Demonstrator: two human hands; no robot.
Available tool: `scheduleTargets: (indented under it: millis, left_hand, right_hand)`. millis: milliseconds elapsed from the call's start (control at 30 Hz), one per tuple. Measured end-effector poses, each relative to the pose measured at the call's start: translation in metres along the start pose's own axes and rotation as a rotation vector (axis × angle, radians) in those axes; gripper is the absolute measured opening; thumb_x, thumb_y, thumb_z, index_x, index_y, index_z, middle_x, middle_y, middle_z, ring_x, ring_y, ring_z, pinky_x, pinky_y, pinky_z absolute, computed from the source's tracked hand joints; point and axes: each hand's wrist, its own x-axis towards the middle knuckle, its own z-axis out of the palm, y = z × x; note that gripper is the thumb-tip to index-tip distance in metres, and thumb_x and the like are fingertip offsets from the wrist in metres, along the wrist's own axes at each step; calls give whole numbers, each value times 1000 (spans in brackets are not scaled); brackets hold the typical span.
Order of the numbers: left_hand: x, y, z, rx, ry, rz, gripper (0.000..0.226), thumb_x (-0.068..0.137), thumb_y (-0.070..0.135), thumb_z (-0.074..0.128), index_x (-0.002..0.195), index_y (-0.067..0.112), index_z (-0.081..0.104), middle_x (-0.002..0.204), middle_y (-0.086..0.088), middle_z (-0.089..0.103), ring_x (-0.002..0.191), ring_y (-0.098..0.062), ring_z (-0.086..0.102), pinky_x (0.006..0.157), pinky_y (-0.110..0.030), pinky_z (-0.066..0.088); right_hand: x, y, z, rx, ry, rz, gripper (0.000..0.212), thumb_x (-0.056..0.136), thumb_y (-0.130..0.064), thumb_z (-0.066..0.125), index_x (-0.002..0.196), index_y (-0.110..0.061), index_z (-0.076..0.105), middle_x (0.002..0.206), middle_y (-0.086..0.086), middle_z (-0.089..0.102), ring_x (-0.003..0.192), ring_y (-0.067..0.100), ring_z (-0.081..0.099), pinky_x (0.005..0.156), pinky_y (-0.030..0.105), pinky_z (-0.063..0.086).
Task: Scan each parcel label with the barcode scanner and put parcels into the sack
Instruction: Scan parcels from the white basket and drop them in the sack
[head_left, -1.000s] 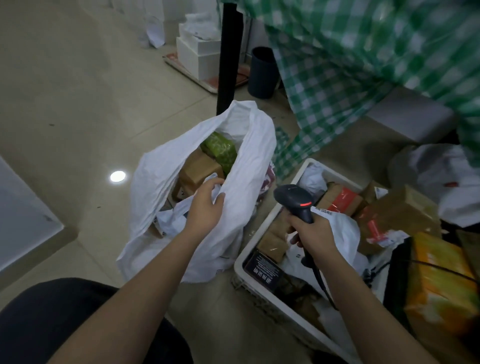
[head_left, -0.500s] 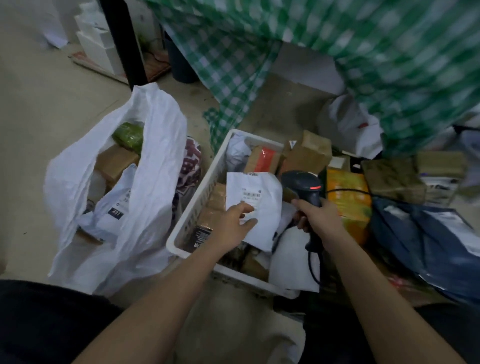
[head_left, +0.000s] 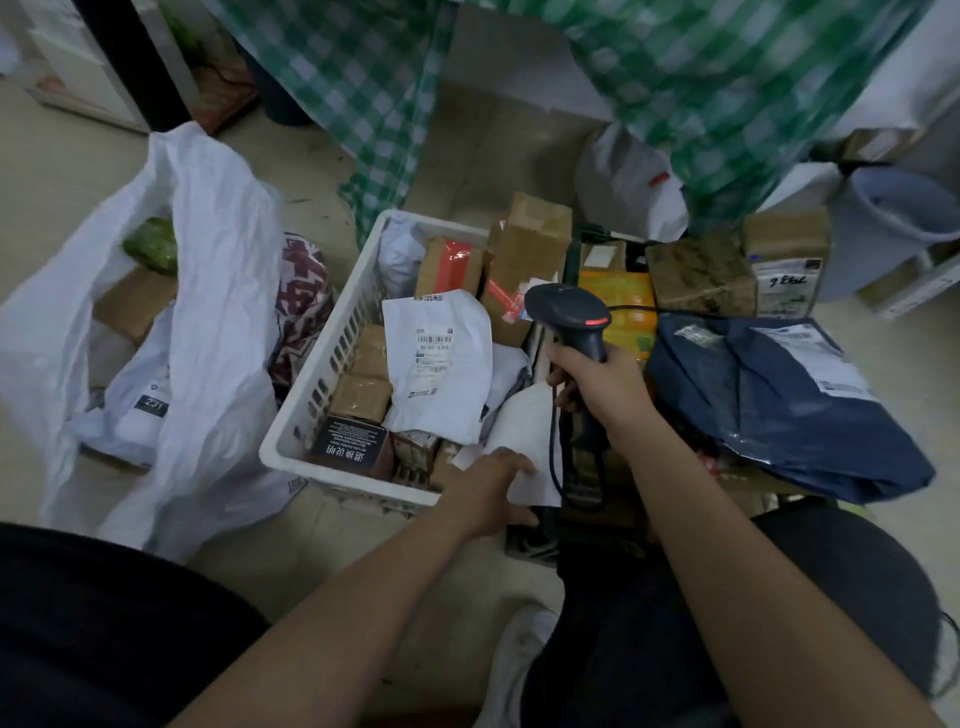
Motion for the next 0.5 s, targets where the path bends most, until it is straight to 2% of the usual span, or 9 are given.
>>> scheduleTargets:
  millis: [167,233,300,400,500]
  left_hand:
    - [0,5,6,99,70,-19,43,94,30,57,135,23,48,142,4,47,126,-17,48,97,-32,36]
    - [-2,7,5,76,121,-18,34,96,27,52,130,22,54,130,0,59,117,-21,56,93,-31,42]
    - [-6,4,-4,52,185,-2,22,95,24,51,114,19,62,109,-6,68,102,-27,63,81,-34,49]
    - [-18,-8,-33,-84,327,-21,13,96,24,50,87,15,52,85,-10,65,82,-29,62,66,-36,45]
    - [-35,-24,-70,-360,480,-67,16,99,21,48,94,9,56,88,-8,65,80,-24,62,73,-38,50]
  right_hand:
    - [-6,2,-9,-20,4,-13,12,90,-15,65,80,-10,60,69,10,62,41,11,53,42,20,41]
    - [-8,3,-10,-32,4,-15,11,89,-15,66,81,-10,60,69,9,62,41,11,53,42,20,41]
    - [-9,3,-9,-22,14,-15,10,89,-14,66,82,-10,60,69,9,62,40,10,52,41,20,41]
    - [-8,-3,2,9,32,-14,10,89,-15,66,84,-8,61,68,8,62,40,9,53,42,19,42]
    - [-7,-10,19,41,17,-4,13,88,-16,67,95,-6,63,73,8,65,50,14,59,49,23,44]
